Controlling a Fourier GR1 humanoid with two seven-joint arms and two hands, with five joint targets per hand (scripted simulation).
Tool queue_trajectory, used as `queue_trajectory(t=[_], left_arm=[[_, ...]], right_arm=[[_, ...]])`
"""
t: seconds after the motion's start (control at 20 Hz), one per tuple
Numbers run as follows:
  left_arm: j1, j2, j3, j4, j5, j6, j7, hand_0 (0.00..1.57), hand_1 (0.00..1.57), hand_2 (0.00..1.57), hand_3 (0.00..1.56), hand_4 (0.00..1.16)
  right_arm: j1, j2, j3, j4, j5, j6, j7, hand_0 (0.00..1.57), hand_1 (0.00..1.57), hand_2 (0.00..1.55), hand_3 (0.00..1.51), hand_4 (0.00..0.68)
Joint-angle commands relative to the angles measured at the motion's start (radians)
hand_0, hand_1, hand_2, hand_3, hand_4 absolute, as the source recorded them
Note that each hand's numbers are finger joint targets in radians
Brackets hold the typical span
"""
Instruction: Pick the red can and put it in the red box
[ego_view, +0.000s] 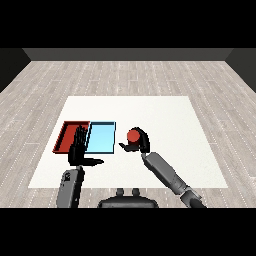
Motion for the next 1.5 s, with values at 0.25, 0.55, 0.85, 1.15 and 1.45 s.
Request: queue_trajectory(t=[0.25,0.55,0.85,1.15,1.45], left_arm=[[-0.046,-0.033,-0.165,-0.060,-0.078,0.078,0.169,0.00,0.00,0.00,0.00,0.00],[-0.019,-0.033,-0.252,-0.128,-0.098,0.135,0.231,0.00,0.00,0.00,0.00,0.00],[-0.152,-0.034,-0.377,0.027,-0.118,0.284,0.244,0.00,0.00,0.00,0.00,0.00],[-0.252,-0.034,-0.290,0.197,-0.047,0.227,0.212,0.00,0.00,0.00,0.00,0.00],[-0.237,-0.034,-0.363,0.262,-0.038,0.296,0.152,0.00,0.00,0.00,0.00,0.00]], right_arm=[[0.003,-0.049,-0.084,-0.187,0.079,0.033,0.069,1.48,1.48,1.43,1.39,0.636],[-0.080,-0.030,-0.201,-0.134,0.121,0.120,0.110,1.45,1.45,1.41,1.38,0.636],[0.062,-0.036,-0.192,-0.295,0.175,0.156,0.071,1.42,1.42,1.42,1.40,0.630],[0.085,0.055,-0.193,-0.303,0.252,0.167,0.059,1.44,1.44,1.43,1.40,0.616],[0.114,0.069,-0.211,-0.386,0.348,0.199,0.152,1.45,1.45,1.44,1.39,0.651]])
